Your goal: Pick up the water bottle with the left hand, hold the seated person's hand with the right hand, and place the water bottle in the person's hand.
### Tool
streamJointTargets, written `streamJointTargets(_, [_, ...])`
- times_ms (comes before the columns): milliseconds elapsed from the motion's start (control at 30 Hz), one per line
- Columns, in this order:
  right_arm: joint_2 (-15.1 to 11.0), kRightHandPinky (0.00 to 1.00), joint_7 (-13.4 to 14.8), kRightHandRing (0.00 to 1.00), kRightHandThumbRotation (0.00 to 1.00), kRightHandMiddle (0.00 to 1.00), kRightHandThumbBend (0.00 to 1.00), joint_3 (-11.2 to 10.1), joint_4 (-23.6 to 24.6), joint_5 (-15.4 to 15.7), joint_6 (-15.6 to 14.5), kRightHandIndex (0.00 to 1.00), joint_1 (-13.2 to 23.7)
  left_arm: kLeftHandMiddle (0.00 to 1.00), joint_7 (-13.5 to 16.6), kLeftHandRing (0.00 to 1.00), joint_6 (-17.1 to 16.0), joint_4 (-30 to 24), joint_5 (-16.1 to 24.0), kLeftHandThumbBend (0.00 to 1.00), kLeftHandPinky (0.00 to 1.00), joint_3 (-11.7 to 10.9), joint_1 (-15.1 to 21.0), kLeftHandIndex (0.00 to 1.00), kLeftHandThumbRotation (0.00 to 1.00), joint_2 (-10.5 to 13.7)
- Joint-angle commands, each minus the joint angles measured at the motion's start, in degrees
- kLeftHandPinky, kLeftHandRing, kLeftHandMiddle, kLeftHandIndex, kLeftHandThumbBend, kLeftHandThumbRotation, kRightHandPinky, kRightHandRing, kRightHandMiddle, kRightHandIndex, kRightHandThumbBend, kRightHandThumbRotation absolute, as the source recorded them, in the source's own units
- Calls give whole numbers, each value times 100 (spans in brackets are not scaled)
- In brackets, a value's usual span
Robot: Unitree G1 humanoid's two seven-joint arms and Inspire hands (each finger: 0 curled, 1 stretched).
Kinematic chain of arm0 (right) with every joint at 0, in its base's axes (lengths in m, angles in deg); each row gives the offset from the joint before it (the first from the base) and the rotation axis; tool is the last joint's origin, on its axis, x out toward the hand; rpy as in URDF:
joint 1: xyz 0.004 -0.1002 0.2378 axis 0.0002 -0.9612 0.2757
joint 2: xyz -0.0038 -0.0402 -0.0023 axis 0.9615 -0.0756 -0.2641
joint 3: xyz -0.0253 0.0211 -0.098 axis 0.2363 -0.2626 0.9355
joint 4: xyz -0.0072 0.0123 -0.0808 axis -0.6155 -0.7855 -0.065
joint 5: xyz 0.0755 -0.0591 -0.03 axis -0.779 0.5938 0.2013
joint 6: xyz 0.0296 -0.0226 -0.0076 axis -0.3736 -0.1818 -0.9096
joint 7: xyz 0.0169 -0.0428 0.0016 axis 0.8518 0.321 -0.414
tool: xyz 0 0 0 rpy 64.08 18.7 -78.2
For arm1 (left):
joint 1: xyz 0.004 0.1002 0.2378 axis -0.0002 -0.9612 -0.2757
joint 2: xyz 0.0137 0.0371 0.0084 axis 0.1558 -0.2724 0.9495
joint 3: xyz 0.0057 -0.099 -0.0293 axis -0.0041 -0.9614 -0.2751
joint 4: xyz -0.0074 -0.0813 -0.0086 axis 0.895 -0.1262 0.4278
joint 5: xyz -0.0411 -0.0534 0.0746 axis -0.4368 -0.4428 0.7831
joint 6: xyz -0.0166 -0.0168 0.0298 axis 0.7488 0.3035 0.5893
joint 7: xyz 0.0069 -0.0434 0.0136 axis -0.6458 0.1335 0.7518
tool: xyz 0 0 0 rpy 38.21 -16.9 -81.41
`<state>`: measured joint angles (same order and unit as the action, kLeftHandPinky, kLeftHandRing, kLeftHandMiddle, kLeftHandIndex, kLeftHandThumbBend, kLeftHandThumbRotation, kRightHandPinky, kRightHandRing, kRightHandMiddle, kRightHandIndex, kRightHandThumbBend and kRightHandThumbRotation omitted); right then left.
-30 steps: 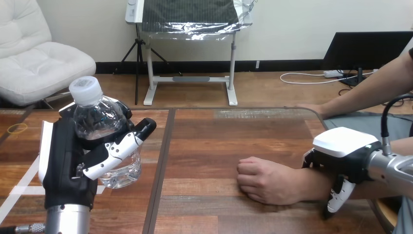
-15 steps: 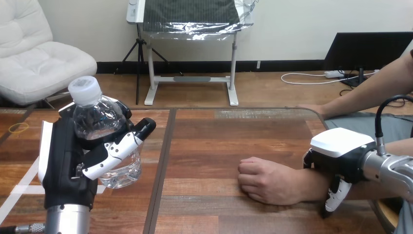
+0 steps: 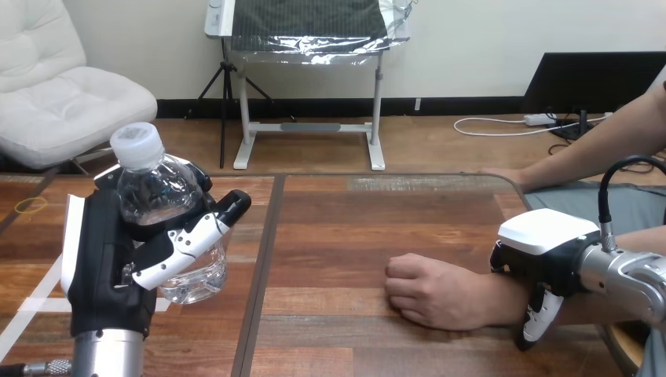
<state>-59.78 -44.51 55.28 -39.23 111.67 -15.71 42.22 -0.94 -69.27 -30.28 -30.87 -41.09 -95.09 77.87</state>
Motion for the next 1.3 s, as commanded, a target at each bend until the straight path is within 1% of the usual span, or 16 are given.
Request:
streamJointTargets(0, [271, 22, -91, 31, 16, 41, 93, 285, -444, -42, 15, 49, -325, 30, -29, 24, -95, -282, -103, 48, 19, -51, 366, 35, 0, 37])
streamJointTargets(333, [284, 17, -34, 25, 11, 36, 93, 289, -579, -108, 106, 44, -312, 30, -56, 25, -92, -285, -190, 47, 18, -60, 379, 35, 0, 41])
streamJointTargets(433, [277, 17, -28, 24, 10, 35, 93, 291, -592, -119, 124, 44, -319, 30, -67, 24, -74, -295, -233, 46, 18, -63, 379, 35, 0, 33])
streamJointTargets(633, [283, 16, -53, 24, 8, 35, 94, 339, -598, -37, 46, 44, -315, 30, -52, 24, -17, -336, -249, 47, 18, -64, 365, 35, 0, 17])
streamJointTargets(733, [288, 16, -9, 24, 8, 35, 93, 349, -635, -27, 59, 44, -320, 30, -70, 24, -59, -314, -270, 47, 18, -70, 375, 35, 0, 26])
streamJointTargets(867, [295, 16, 115, 24, 6, 34, 94, 366, -701, -6, 112, 44, -329, 29, -67, 24, -46, -325, -286, 47, 18, -75, 374, 35, 0, 28])
streamJointTargets(1100, [310, 15, 298, 22, 2, 33, 94, 401, -718, 57, 48, 40, -370, 29, -25, 24, -13, -350, -270, 47, 18, -87, 380, 34, 0, 22])
streamJointTargets(1200, [329, 14, 421, 21, 1, 32, 94, 396, -760, 49, 60, 39, -388, 29, -63, 24, -51, -326, -326, 47, 18, -93, 387, 34, 0, 32])
streamJointTargets(1267, [341, 13, 573, 20, 1, 30, 94, 387, -793, 46, 95, 37, -411, 29, -33, 24, -35, -330, -272, 47, 17, -102, 387, 34, 0, 34])
